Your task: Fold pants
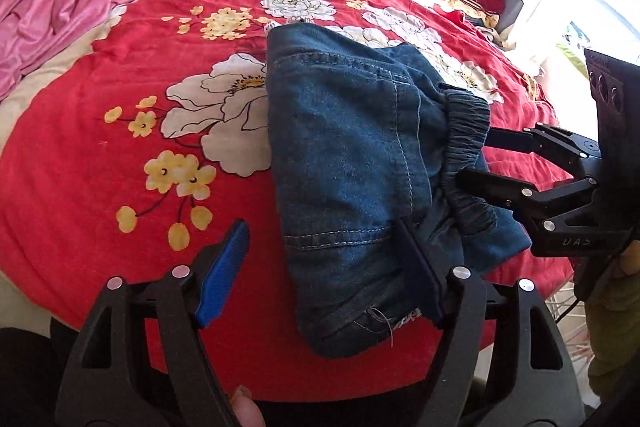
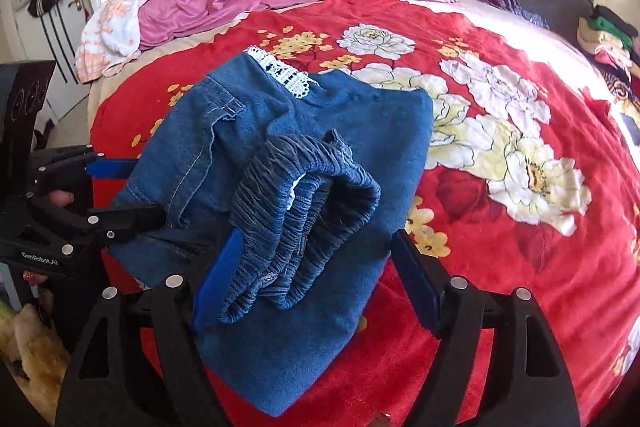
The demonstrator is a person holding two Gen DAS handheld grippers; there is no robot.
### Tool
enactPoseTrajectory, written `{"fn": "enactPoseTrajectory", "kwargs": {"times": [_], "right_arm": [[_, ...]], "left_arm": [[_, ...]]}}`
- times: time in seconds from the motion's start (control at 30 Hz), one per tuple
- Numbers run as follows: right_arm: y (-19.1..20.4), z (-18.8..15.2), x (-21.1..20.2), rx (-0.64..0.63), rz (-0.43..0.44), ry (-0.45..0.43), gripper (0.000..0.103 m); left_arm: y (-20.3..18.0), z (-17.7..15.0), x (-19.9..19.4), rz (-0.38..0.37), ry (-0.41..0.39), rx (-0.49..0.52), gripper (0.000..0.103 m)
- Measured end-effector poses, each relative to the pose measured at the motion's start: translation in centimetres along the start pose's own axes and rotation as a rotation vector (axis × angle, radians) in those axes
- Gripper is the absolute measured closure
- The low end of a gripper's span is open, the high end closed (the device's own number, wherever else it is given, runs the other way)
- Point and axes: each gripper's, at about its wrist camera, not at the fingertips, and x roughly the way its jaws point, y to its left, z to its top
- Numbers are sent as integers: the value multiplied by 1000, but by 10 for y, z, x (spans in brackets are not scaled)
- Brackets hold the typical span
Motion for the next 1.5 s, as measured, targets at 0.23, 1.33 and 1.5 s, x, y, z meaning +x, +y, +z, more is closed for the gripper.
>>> {"fn": "enactPoseTrajectory", "kwargs": {"times": [0.23,1.33,1.5], "right_arm": [[-12,28,-33,81,120,-74,27],[51,110,92,-355,-48,104,100],[49,110,94,-323,-58,95,96]], "left_arm": [[-5,-4,-7,12,5,21,43],[0,-16,-10,-62,40,-8,44],[0,-17,-9,-66,50,-4,44]]}}
